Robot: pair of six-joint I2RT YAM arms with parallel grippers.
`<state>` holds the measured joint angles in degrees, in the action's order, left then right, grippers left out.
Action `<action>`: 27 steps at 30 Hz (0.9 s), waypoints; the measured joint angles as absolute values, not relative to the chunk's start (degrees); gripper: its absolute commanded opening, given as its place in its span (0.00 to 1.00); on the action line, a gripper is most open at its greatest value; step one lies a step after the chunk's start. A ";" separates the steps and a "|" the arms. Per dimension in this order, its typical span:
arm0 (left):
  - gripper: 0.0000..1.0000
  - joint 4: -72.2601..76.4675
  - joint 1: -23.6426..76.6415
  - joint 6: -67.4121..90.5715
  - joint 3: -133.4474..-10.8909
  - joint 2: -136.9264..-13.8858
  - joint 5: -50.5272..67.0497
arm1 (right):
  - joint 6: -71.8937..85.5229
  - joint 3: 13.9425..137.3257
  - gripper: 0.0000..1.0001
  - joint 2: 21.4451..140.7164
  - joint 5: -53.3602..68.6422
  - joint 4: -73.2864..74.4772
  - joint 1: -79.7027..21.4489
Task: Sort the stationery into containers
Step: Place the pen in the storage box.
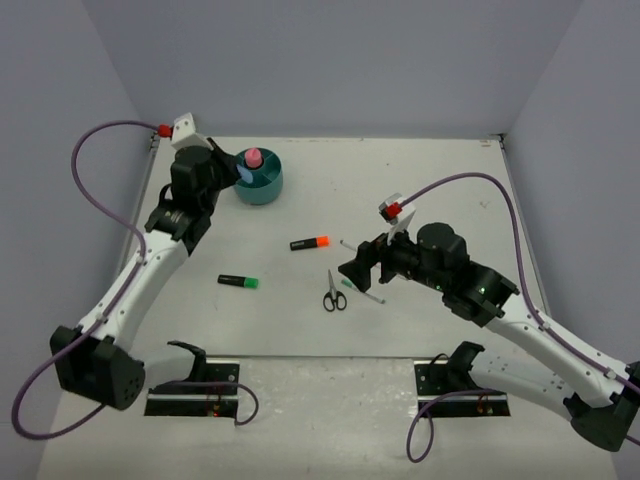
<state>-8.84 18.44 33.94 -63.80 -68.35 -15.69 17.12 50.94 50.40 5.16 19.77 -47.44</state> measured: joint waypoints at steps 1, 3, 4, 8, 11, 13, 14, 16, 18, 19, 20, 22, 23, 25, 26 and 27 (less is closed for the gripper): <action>0.00 -9.49 16.34 33.65 -65.65 -71.60 -17.80 | 17.19 50.70 0.99 49.98 4.71 19.70 -47.44; 0.00 -9.62 12.87 32.46 -70.23 -78.51 -21.14 | 17.38 49.90 0.99 49.52 4.13 19.69 -47.44; 0.00 -9.23 11.75 31.74 -72.48 -81.55 -22.21 | 17.46 49.37 0.99 49.48 4.07 19.68 -47.44; 0.00 -7.28 9.16 27.64 -80.79 -91.60 -23.86 | 17.56 47.55 0.99 49.45 4.14 19.86 -47.44; 0.00 -4.85 8.38 24.93 -84.90 -97.27 -23.75 | 17.53 47.37 0.99 48.91 4.11 19.91 -47.44; 0.00 -3.00 8.16 23.51 -86.78 -100.74 -23.35 | 17.50 47.15 0.99 47.24 4.08 20.04 -47.44; 0.00 -2.07 8.08 22.95 -87.22 -102.37 -23.05 | 17.44 47.03 0.99 46.10 4.10 20.06 -47.44; 0.00 -1.32 8.02 22.25 -87.35 -104.81 -22.70 | 17.29 46.82 0.99 43.90 4.20 20.08 -47.44; 0.00 -0.76 7.98 21.63 -87.35 -106.83 -22.30 | 17.25 46.74 0.99 42.50 4.46 20.04 -47.44; 0.00 -0.46 7.94 21.45 -87.35 -107.71 -22.01 | 17.22 46.74 0.99 42.09 4.58 19.98 -47.44; 0.00 -0.24 7.90 21.31 -87.35 -108.39 -21.65 | 17.17 46.74 0.99 42.01 4.67 19.95 -47.44; 0.00 0.18 7.88 21.17 -87.33 -109.38 -20.93 | 17.10 46.74 0.99 42.60 4.93 19.92 -47.44; 0.00 0.51 7.86 21.17 -87.31 -109.57 -20.54 | 17.10 46.74 0.99 43.16 5.01 19.92 -47.44; 0.00 1.72 7.86 21.19 -86.77 -109.65 -19.61 | 17.10 46.74 0.99 44.39 5.08 19.92 -47.44; 0.00 2.75 7.86 21.25 -86.30 -109.63 -19.19 | 17.10 46.70 0.99 45.03 5.08 19.96 -47.44; 0.00 3.65 7.86 21.37 -85.70 -109.62 -18.76 | 17.10 46.66 0.99 45.50 5.06 19.99 -47.44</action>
